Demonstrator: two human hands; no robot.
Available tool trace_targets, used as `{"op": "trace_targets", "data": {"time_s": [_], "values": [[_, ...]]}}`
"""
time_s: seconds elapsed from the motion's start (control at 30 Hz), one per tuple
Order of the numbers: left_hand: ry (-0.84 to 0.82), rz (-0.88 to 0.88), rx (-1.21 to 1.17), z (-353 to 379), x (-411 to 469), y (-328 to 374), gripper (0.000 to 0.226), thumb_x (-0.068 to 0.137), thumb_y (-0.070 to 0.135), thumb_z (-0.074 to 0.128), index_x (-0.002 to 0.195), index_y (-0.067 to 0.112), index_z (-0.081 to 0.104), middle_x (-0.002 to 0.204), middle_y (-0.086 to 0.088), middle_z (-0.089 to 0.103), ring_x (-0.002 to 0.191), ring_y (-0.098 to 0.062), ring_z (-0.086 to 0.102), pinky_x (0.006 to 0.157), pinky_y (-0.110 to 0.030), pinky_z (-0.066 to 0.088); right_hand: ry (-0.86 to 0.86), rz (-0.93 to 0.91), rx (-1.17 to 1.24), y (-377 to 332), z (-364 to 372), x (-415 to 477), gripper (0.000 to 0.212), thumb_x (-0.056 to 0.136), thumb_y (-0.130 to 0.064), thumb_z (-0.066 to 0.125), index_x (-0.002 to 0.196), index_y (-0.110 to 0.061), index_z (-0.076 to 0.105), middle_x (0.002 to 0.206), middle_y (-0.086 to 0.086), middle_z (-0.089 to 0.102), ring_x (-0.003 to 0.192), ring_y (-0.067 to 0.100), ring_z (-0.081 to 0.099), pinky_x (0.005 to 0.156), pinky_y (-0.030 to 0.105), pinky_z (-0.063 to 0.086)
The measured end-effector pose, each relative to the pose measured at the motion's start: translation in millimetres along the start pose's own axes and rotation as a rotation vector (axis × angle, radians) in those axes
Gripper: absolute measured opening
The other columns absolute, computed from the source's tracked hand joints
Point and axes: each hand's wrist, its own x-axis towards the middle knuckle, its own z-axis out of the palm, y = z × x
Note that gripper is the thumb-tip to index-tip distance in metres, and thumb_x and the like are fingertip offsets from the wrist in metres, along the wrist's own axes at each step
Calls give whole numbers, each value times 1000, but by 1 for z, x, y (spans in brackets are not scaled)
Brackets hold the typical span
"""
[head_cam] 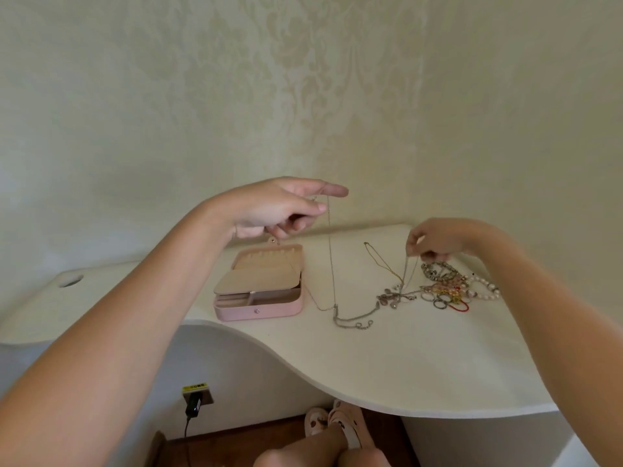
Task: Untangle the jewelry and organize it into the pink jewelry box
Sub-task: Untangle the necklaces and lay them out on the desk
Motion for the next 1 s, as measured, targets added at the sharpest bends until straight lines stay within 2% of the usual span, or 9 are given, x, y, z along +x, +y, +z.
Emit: {"op": "trace_targets", "data": {"time_s": [0.07,0.13,0.23,0.33,0.47,0.57,0.7,0.87,1.0], "values": [[-12,8,9,-4,6,7,37,99,15,41,130,31,49,54,5,32,48,-8,23,40,-18,16,-80,11,-125,-1,9,6,24,86,-37,63,105,-22,64,102,-4,65,82,13,59,71,23,48],[-28,11,6,-5,11,12,36,99,14,39,129,30,51,55,3,31,47,-8,23,39,-18,16,-63,-75,-171,-8,17,7,43,75,-61,64,113,-41,59,123,-17,50,116,11,49,98,34,41],[-52,18,-27,-5,16,15,36,99,12,38,129,26,52,53,4,31,45,-8,21,40,-20,13,-210,-432,471,-32,33,2,50,74,-63,62,120,-45,54,137,-16,48,130,8,42,107,32,34],[-76,36,-144,-12,19,14,36,99,12,38,128,23,54,50,7,31,43,-6,19,38,-19,11,-336,-651,908,-54,52,5,29,81,-36,66,104,-17,66,115,5,67,114,20,60,101,32,45],[-96,79,-399,-29,18,14,36,90,13,41,121,17,58,44,12,30,42,-3,12,34,-14,9,-273,-529,856,-58,74,28,15,93,-17,56,84,-5,59,91,13,71,91,25,66,93,35,49],[-110,65,-533,-42,19,17,38,85,14,43,114,12,66,41,14,30,42,-4,8,33,-13,8,-203,-338,1006,-48,86,48,20,98,-19,45,82,-8,51,90,17,70,86,28,67,91,41,50],[-113,22,-623,-49,28,14,36,81,13,46,106,11,71,39,14,30,41,-5,8,31,-12,9,-201,-236,1271,-40,88,62,25,98,-28,45,81,-10,51,67,11,61,56,22,57,59,29,53],[-73,10,-696,-60,39,9,36,73,15,56,105,11,72,39,13,31,40,-6,8,29,-11,11,-12,-256,950,-33,81,76,40,88,-46,58,65,-15,46,58,-2,40,49,10,25,46,21,24],[71,-20,-508,-74,48,11,35,86,14,43,115,13,63,42,12,28,37,-4,10,30,-11,11,-108,-348,1086,-18,80,76,31,82,-38,60,67,-12,53,60,-4,44,51,8,25,46,18,22]]}}
